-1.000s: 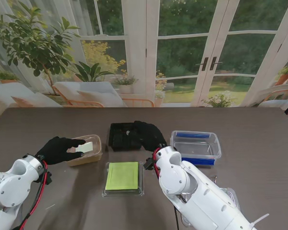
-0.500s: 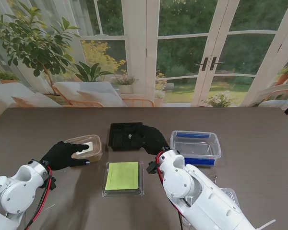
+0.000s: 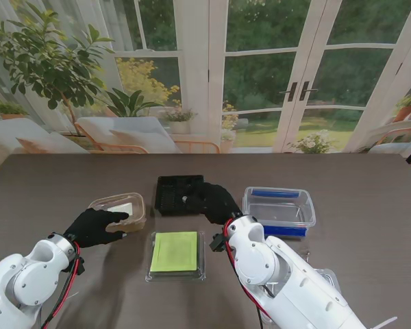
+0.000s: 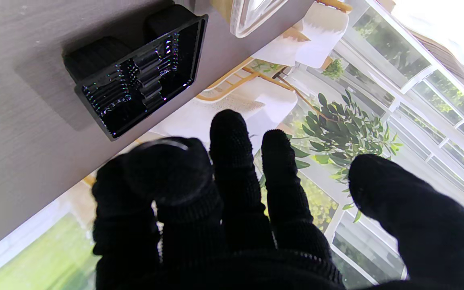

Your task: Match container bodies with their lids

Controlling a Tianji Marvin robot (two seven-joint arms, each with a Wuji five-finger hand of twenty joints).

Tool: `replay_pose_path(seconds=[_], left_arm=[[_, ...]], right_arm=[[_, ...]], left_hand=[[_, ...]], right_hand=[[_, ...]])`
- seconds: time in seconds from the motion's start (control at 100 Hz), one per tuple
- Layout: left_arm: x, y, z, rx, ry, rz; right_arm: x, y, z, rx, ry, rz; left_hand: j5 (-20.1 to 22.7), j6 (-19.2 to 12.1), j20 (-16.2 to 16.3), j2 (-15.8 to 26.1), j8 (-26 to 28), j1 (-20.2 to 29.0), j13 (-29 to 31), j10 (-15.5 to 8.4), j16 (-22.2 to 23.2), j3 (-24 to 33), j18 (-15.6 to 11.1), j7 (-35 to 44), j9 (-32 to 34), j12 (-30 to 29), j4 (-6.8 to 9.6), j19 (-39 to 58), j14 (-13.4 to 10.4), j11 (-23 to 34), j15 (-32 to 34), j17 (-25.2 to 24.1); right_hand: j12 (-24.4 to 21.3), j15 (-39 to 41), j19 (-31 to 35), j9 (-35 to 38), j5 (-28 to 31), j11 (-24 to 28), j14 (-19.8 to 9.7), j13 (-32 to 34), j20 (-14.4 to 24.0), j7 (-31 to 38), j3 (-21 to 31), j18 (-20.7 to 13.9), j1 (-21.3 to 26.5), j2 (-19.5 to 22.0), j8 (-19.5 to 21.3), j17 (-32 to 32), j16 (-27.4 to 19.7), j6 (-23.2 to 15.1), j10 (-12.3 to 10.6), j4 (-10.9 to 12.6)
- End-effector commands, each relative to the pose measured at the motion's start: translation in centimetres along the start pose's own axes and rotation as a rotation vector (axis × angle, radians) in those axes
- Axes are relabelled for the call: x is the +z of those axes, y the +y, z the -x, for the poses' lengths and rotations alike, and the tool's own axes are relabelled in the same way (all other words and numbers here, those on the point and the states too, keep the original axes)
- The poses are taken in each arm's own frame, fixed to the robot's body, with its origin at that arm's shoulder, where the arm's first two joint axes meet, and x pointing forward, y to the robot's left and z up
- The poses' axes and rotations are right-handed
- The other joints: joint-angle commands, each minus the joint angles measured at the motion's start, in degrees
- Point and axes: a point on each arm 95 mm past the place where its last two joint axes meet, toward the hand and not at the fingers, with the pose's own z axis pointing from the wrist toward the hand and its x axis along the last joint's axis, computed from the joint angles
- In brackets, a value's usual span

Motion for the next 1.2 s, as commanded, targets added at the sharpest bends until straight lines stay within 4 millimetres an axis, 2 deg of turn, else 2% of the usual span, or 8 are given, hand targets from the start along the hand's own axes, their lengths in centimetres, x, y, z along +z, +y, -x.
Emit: replay_pose_path(seconds=[0.0,0.32,0.62,0.75,1.03,1.19], left_arm=[[0.2,0.7,0.3,-0.001,-0.014,0.024],[1.3,1.5,1.1,0.018,-0.03,-0.007],[1.9,1.3,1.5,0.039,-0.024,-0.011],[2.4,1.2,1.9,0.032,-0.026,-0.002],[3.6,1.2,2.3,0.042,-0.007,0.016],[3.9,1.6,2.3,0.041,0.003,0.042]], right_arm=[[-0.1,-0.3,-0.4,0.006,0.012,-0.018],[-0.1,-0.2,-0.3,0.011,0.006,-0.019],[-0.1,-0.2,-0.1,0.023,-0.003,-0.028],[-0.1,-0.4,0.1,0.04,-0.004,-0.033],[-0.1,-0.5,0.4,0.055,-0.011,-0.04],[-0.1,-0.5,0.4,0.059,-0.012,-0.042]], left_hand=[[-1.65,0.33,-0.63,-1.57,-0.03,-2.08,-1.05,-0.05,-0.67,1.81,-1.98,-0.73,-1.53,-0.36,-1.34,0.43,-1.24,-0.55,-0.52,-1.04],[-2.77,0.41,-0.62,-2.13,-0.33,-2.73,-0.75,-0.13,-0.5,3.74,-2.25,-1.17,-1.6,-0.16,-1.79,1.54,-1.49,-0.23,0.23,-0.59],[-2.0,0.11,-0.76,-1.97,-0.3,-3.05,-0.78,-0.28,-0.37,4.36,-2.22,-0.86,-1.37,0.04,-1.99,2.2,-1.51,-0.11,0.66,-0.85],[-1.84,-0.07,-0.95,-1.33,-0.29,-2.85,-0.97,0.01,-0.44,4.19,-2.14,-0.8,-1.53,0.0,-2.0,2.1,-1.36,-0.22,0.56,-1.05],[-0.18,-2.85,-1.06,-1.4,-0.11,-2.36,-0.56,-0.38,-0.41,3.78,-2.1,-0.26,-0.82,0.04,-1.98,2.35,-1.42,-0.03,0.78,-0.87],[0.84,-3.33,-1.17,-1.91,0.04,-2.39,-0.51,-0.55,-0.47,3.93,-1.97,0.09,-0.67,0.04,-2.06,2.35,-1.5,-0.04,0.72,-0.94]], right_hand=[[-0.81,-0.33,-1.24,0.51,-0.5,-0.79,0.99,0.53,1.29,-0.78,0.8,1.83,0.23,-1.3,-0.5,12.15,-0.09,-0.3,0.81,-1.62],[-0.87,-0.24,-1.32,0.59,-0.37,-0.81,1.13,0.52,1.39,-0.83,0.75,1.84,0.22,-1.27,-0.66,12.09,-0.01,-0.17,1.0,-1.62],[-0.88,-0.21,-1.5,0.76,-0.32,-0.8,1.23,0.51,1.47,-0.95,0.64,2.05,0.23,-1.03,-0.79,11.78,0.02,-0.08,1.22,-1.63],[-0.92,-0.31,-1.69,1.02,-0.35,-0.86,2.06,0.45,1.65,-1.14,-1.79,2.61,-1.23,0.86,-0.94,11.31,0.0,0.19,1.72,-1.99],[-0.91,-0.26,-1.83,1.43,-0.43,-0.96,2.3,0.42,1.95,-1.43,-3.41,2.94,-1.62,1.58,-1.13,11.13,0.06,0.49,2.05,-2.04],[-0.89,-0.26,-1.87,1.52,-0.47,-0.98,2.44,0.43,2.02,-1.53,-3.34,3.03,-1.48,1.54,-1.2,11.14,0.07,0.56,2.08,-2.01]])
